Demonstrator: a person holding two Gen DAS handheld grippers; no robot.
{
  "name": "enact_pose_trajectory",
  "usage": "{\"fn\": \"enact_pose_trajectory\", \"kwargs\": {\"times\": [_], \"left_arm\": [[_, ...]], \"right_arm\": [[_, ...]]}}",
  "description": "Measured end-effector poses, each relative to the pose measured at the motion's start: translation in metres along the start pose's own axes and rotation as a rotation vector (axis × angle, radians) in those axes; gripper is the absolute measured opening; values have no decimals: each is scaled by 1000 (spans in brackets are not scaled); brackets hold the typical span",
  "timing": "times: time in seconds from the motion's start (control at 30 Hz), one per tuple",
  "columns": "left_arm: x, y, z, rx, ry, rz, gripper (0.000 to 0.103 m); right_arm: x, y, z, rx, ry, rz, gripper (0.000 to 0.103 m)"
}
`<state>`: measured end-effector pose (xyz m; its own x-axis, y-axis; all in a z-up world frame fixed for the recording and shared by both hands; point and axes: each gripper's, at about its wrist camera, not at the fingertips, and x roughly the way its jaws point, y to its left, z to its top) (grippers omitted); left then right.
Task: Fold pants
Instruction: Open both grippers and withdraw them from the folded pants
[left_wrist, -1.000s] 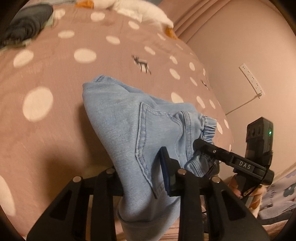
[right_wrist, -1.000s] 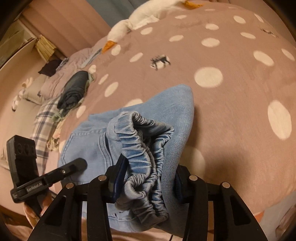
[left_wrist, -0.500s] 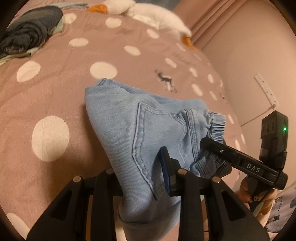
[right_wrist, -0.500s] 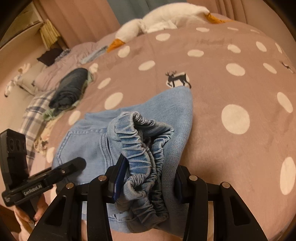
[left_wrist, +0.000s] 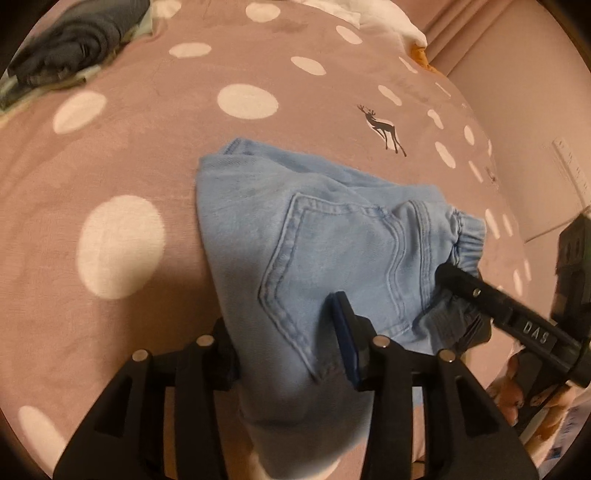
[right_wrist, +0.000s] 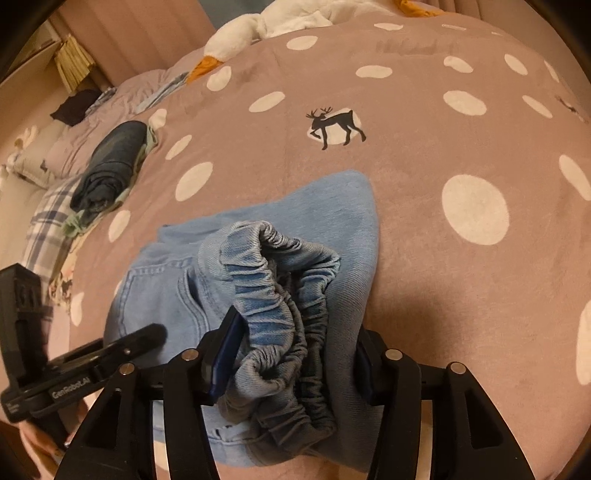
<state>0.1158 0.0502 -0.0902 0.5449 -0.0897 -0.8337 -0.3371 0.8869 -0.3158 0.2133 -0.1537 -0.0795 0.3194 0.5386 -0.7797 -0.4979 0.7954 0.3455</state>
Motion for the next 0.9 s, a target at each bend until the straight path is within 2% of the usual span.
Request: {"fn": "enact_pose_trajectory", "kwargs": {"times": [0.03,0.13,0.17,0.23,0.3,0.4,0.47,0.57,0.77,0.9], "left_arm": [[-8,-3,-2,18,-1,23,48],[-29,-7,-5,36,-35,31,62],[-41,-8,-7,35,-66,24,65],[-62,-9,-7,34,-128,8,80],[-80,-12,-7,33,-183,-1,90],[-111,-17,-11,28,-285,-11,103],[-124,-21,-15,34,-323,-12,102],[-132,-27,-23,55,-330,1,102],[-125,-37,-33,69,-295,63,102],[-115,-37,-36,69,-252,62,102]], "right_arm": [[-3,0,-1,2,-4,-14,59],[-17,2,-2,-7,-38,-50,61],[-26,4,-3,-14,-67,-71,63],[-45,7,-5,-29,-132,-89,75],[-62,11,-7,-38,-182,-100,83],[-86,17,-11,-54,-242,-115,85],[-97,21,-15,-64,-269,-134,85],[-102,22,-19,-68,-288,-151,86],[-97,28,-28,-93,-271,-148,86],[-97,31,-34,-93,-257,-161,86]]}}
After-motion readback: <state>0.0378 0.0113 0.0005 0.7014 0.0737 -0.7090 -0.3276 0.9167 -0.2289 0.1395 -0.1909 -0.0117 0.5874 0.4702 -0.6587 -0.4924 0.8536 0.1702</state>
